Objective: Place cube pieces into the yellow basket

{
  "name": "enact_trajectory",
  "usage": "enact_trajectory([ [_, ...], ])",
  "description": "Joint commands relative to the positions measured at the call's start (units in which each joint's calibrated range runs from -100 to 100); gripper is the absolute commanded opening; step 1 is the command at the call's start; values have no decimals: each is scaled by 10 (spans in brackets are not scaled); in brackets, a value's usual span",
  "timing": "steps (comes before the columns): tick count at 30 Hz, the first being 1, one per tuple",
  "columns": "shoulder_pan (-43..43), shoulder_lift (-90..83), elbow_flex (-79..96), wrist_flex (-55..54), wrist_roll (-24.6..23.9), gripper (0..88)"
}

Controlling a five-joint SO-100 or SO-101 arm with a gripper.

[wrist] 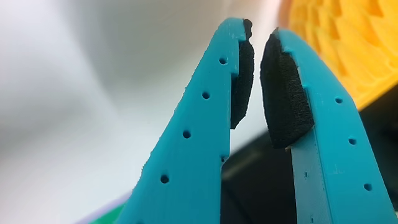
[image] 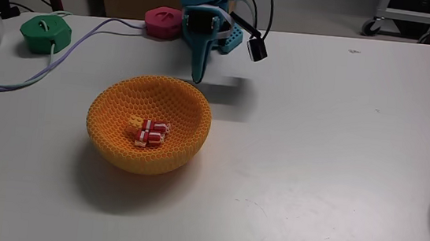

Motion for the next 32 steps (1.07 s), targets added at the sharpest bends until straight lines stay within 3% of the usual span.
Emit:
enact_trajectory([
  [1,-12,-8,-4,1,6,0],
  [32,-27,-8,-5,1,39,0],
])
